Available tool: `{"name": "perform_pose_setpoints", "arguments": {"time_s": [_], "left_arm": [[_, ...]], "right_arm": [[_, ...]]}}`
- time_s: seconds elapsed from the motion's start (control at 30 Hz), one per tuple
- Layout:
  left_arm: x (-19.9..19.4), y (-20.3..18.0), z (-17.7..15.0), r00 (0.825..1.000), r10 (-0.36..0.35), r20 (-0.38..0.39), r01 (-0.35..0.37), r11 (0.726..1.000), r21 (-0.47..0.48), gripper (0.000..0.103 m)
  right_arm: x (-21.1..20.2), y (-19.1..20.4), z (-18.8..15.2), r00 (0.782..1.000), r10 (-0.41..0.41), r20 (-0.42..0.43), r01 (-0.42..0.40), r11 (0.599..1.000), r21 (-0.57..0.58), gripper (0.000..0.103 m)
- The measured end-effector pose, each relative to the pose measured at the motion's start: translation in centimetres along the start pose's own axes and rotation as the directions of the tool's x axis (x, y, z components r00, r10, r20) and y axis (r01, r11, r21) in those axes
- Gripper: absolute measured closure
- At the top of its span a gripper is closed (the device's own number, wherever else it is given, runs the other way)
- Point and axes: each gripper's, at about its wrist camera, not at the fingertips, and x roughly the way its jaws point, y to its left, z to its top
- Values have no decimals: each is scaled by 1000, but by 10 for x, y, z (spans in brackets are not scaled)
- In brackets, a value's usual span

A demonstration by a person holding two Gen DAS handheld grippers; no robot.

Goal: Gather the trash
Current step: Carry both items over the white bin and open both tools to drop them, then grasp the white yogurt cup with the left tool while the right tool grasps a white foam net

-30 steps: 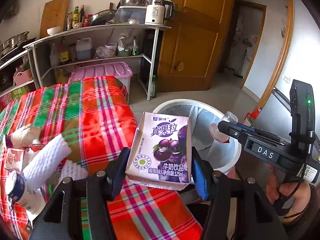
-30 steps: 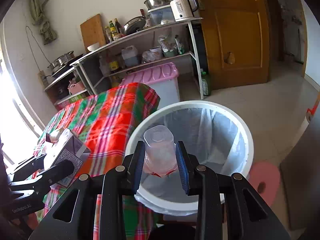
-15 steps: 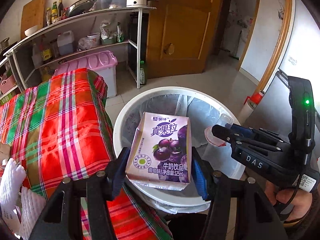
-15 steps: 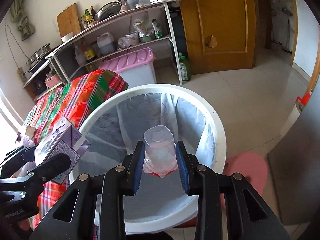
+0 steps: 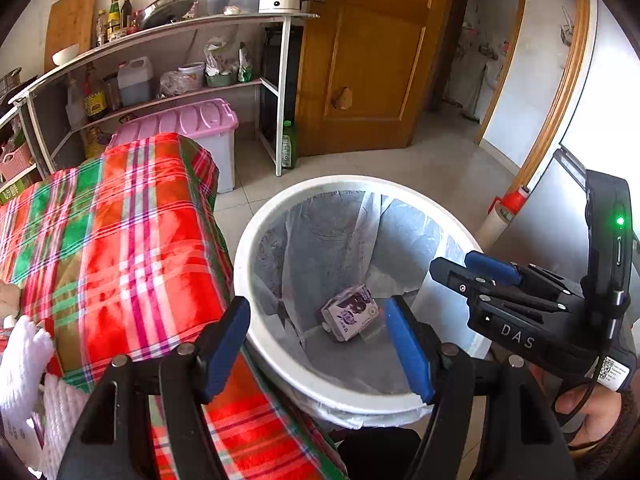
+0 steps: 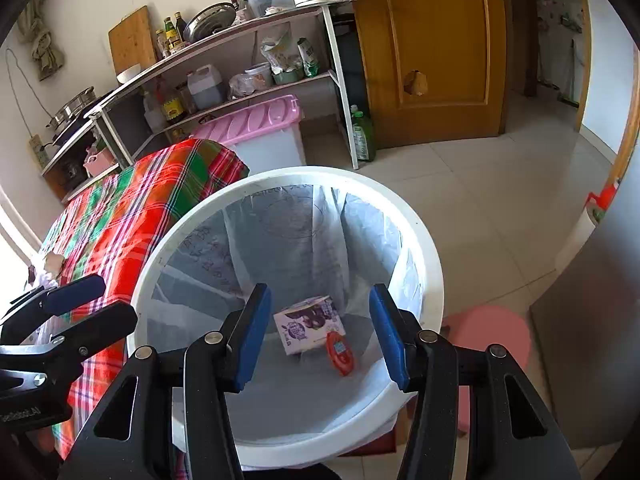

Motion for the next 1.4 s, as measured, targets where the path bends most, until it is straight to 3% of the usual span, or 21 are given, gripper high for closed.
{"name": "perform_pose_setpoints", "arguments": {"time_s": [0.43,0.7,0.87,1.13,1.4], "left_arm": [[-84,43,-32,987,82,141,-69,993,-92,29],[-126,83,-62,961,194,198,-162,973,-165,29],[-147,114,-89,938,280,203,-235,947,-219,28],[-168,176,-126,920,353,173,-276,893,-355,26],[-168,217,-151,923,362,129,-283,867,-410,25]], "right_arm": [[-46,48,-12,991,103,82,-101,994,-29,51],[-58,99,-26,978,194,80,-186,978,-95,51],[-57,134,-39,966,254,51,-246,961,-124,51],[-37,200,-62,946,321,-35,-322,927,-192,51],[-8,246,-74,928,350,-127,-370,906,-205,51]]}}
